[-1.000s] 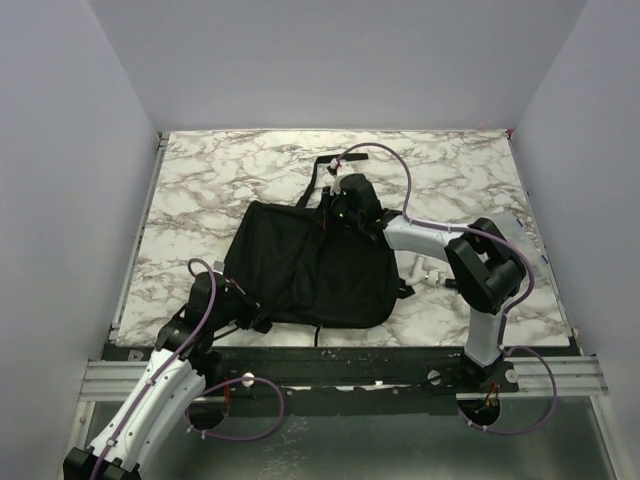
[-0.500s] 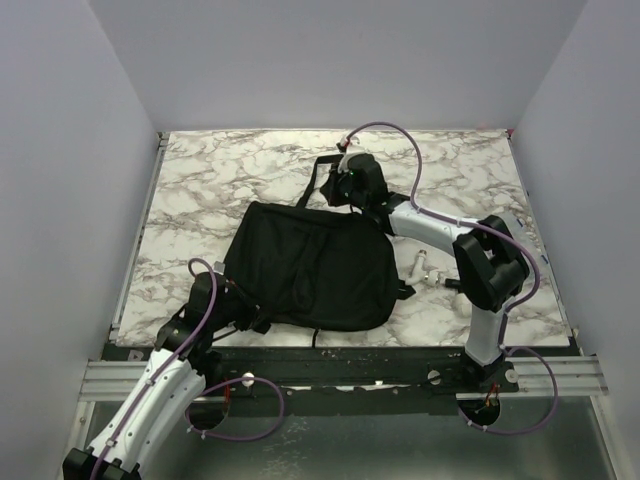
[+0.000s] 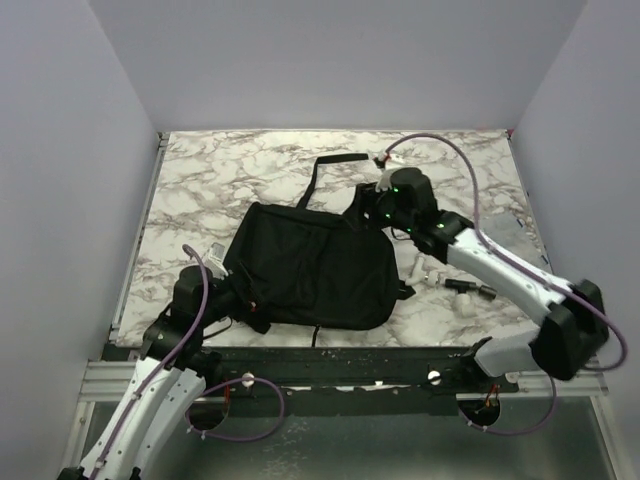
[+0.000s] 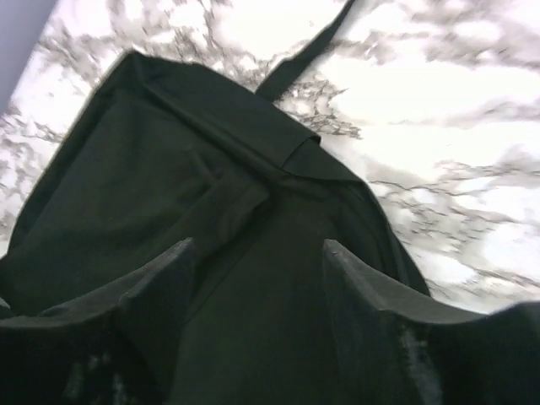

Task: Pack the student bag
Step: Reset both arms

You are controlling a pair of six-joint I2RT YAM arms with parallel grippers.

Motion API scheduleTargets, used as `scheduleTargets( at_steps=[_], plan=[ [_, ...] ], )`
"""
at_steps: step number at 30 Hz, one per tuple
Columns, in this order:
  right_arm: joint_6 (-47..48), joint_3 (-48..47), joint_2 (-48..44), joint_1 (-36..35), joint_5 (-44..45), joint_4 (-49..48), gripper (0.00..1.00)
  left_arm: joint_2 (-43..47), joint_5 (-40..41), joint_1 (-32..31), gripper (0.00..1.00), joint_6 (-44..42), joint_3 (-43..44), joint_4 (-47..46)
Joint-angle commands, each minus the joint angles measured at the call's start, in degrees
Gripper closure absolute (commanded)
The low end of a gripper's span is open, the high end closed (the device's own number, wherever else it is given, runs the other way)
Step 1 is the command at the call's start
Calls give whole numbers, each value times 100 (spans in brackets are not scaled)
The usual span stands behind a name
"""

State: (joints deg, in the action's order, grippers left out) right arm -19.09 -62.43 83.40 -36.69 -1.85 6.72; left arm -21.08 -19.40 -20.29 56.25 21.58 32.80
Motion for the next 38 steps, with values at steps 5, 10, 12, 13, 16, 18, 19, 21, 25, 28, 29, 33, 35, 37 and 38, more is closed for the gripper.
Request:
scheduleTargets(
  at_steps=[5,10,12,13,16,18,19,21,25,28,29,33,35,37,38],
  plan=[
    [102,-526,-2617,-18,1339,2145,14,-216,-771,52,8,-1848,2437,7],
    [293,-1234,-3457,-17,2373,2912,0,-583,-293,61,2,-2579,3734,582],
    [462,-1758,-3556,-23,2999,3304,0,-770,24,61,2,-2847,4281,814],
    [550,-2005,-3583,-18,3153,3471,0,-842,114,61,2,-2977,4552,861],
    [816,-2484,-3816,-20,3141,3662,0,-1006,587,54,2,-3084,5091,841],
    [882,-2770,-3951,-21,3173,3741,0,-1060,743,61,1,-3170,5428,725],
    [902,-2868,-4011,-23,3229,3765,0,-1042,763,61,2,-3234,5525,633],
    [931,-2984,-4146,-23,3451,3775,0,-977,947,61,1,-3282,5644,388],
    [915,-3039,-4386,-22,3553,3841,0,-770,1135,58,2,-3356,5721,-20],
    [981,-3002,-4528,-18,3508,3835,0,-564,1409,61,2,-3331,5645,-176],
    [978,-2990,-4563,-23,3477,3843,0,-497,1471,61,2,-3319,5578,-254],
    [780,-3064,-4693,-17,3361,3895,0,-275,1633,54,2,-3218,5301,-569],
    [779,-2877,-4870,-22,3234,3758,0,-250,1591,60,2,-3216,5325,-595],
    [661,-2769,-4974,-22,3432,3687,0,-227,1598,61,2,-3200,5339,-609],
    [678,-2810,-4968,-22,3471,3727,0,-221,1611,61,2,-3186,5339,-611]
  ],
)
